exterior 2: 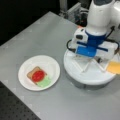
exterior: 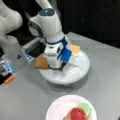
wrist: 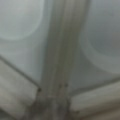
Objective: Ingredient selection for cheeseburger or sandwich
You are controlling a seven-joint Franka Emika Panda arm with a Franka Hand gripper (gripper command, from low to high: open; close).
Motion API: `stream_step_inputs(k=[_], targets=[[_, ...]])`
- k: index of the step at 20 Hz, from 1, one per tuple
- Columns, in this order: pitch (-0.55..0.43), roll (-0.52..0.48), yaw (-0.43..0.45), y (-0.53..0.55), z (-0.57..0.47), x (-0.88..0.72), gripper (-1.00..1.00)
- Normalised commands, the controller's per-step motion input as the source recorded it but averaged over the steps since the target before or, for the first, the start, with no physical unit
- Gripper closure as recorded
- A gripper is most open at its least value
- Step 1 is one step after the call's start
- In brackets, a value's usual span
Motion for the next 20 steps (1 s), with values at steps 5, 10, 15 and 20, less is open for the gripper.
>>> stream_step_inputs(k=[5,10,15,20], targets=[[0.157,0.134,0.715,-0.11,0.01,-0.16,-1.0],[0.149,0.116,0.611,-0.13,0.05,0.04,-1.0],[0.094,0.144,0.259,-0.08,0.01,0.12,-1.0],[0.085,0.153,-0.023,0.02,0.05,0.05,-1.0]])
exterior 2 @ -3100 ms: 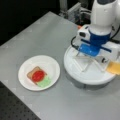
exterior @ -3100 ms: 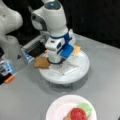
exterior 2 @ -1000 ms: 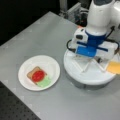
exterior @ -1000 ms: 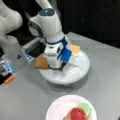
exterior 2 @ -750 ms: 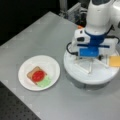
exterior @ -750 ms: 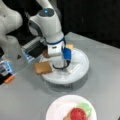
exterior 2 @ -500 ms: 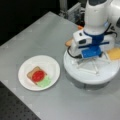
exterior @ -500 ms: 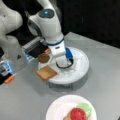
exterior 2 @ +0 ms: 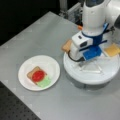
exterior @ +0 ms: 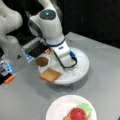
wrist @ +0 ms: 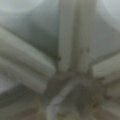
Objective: Ingredient selection for cheeseburger or sandwich
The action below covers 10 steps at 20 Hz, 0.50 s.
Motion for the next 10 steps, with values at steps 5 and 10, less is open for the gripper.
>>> stream_step_inputs(k=[5,10], targets=[[0.069,0.148,-0.197,0.08,0.21,-0.06,-1.0],[0.131,0.15,-0.272,0.16,0.56,-0.19,-1.0]])
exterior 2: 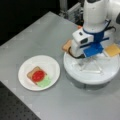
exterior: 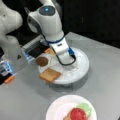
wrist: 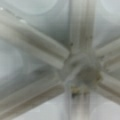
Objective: Ingredient selection for cheeseburger or sandwich
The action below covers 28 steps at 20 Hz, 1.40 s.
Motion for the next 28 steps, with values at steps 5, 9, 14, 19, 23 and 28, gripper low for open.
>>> stream_step_inputs(k=[5,9,14,19,23,28], targets=[[0.1,0.092,-0.213,0.12,0.58,-0.17,-1.0],[-0.005,-0.072,-0.481,-0.06,0.4,-0.02,-1.0],[0.036,-0.101,-0.71,-0.29,0.24,0.0,-1.0],[0.118,0.081,-0.725,-0.49,0.12,0.05,-1.0],[0.132,0.201,-0.415,-0.58,0.04,0.16,-1.0],[0.17,0.295,-0.23,-0.41,0.04,0.21,-1.0]])
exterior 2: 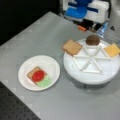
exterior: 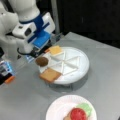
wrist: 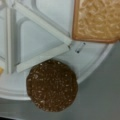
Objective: Ingredient selection for cheeseburger or sandwich
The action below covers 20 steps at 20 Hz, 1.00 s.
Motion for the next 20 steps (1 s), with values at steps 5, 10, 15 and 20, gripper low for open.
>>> stream_step_inputs(k=[5,10,15,20], targets=[[0.042,0.319,-0.056,-0.27,-0.04,0.3,-1.0],[-0.087,0.539,0.024,-0.26,-0.17,0.35,-1.0],[-0.064,0.464,0.213,-0.3,-0.17,0.33,-1.0],[0.054,0.427,0.183,-0.16,-0.13,0.35,-1.0]])
